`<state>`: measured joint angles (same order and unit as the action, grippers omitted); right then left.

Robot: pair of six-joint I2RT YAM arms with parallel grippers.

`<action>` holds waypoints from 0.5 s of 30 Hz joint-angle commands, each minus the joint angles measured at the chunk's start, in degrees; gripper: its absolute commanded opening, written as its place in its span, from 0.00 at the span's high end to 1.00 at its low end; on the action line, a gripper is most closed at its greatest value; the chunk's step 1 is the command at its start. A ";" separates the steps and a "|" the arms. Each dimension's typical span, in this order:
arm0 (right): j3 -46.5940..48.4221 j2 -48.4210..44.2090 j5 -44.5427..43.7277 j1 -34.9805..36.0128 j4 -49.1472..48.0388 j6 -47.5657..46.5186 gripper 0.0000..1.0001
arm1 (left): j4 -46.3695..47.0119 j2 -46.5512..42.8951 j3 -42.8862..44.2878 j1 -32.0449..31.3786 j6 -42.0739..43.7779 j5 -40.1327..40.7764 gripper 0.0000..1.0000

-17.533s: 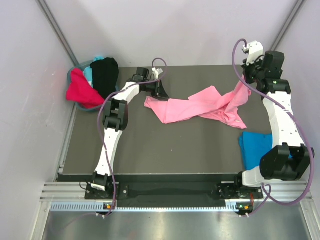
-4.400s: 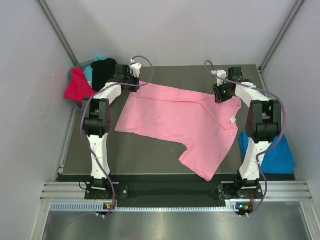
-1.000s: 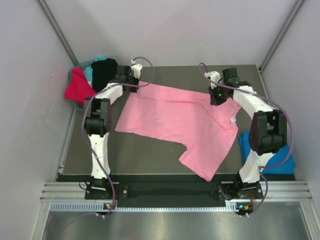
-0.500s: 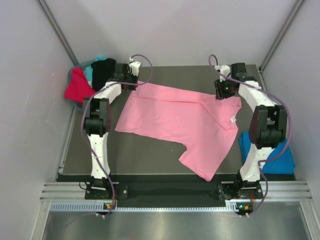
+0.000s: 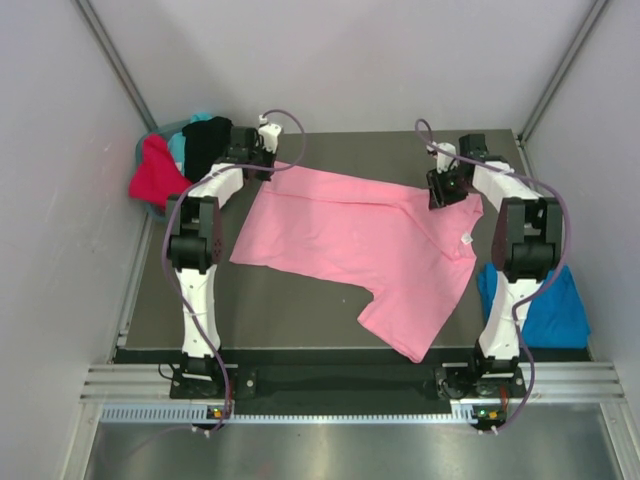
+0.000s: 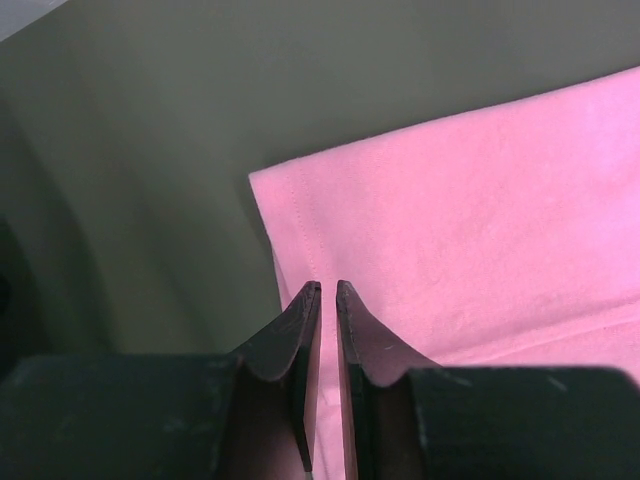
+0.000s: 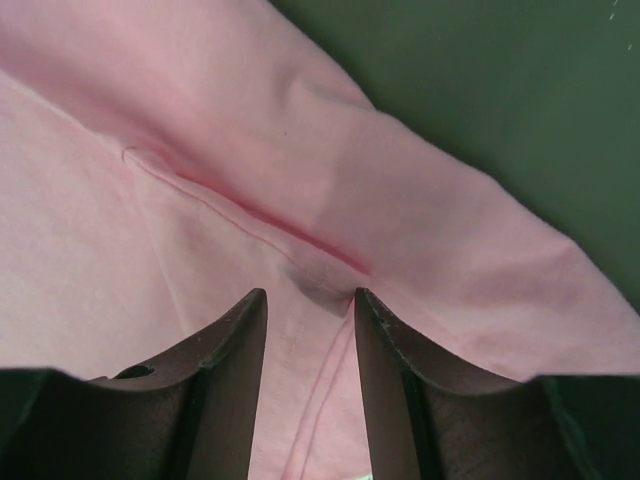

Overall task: Fold and stack the t-shirts
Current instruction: Fold the tshirt

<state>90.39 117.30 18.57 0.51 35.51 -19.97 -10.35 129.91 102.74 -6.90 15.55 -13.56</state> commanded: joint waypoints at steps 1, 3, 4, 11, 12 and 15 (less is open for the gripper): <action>3.91 0.65 1.82 -0.07 -0.09 -1.04 0.59 | 2.00 -2.29 -0.17 -0.40 1.15 0.64 0.83; 4.35 1.18 1.74 -0.07 -0.26 -0.86 0.59 | 1.91 -2.20 -0.35 -0.57 1.24 0.73 0.83; 4.70 1.70 1.74 0.01 -0.18 -0.86 0.59 | 1.91 -2.29 -0.35 -0.57 1.32 0.82 0.83; 5.15 2.85 1.12 -0.07 0.18 -0.95 0.60 | 1.91 -2.11 -0.43 -0.84 1.59 1.43 0.83; 4.97 2.68 1.03 -0.07 0.09 -1.04 0.59 | 1.91 -2.20 -0.43 -0.84 1.59 1.43 0.83; 4.36 2.68 0.77 0.01 -0.17 -1.04 0.60 | 1.91 -2.11 -0.35 -0.93 1.59 1.43 0.83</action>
<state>93.12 119.87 18.94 0.51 35.68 -20.45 -10.35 129.91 102.63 -7.60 16.47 -12.43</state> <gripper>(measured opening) 0.404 0.169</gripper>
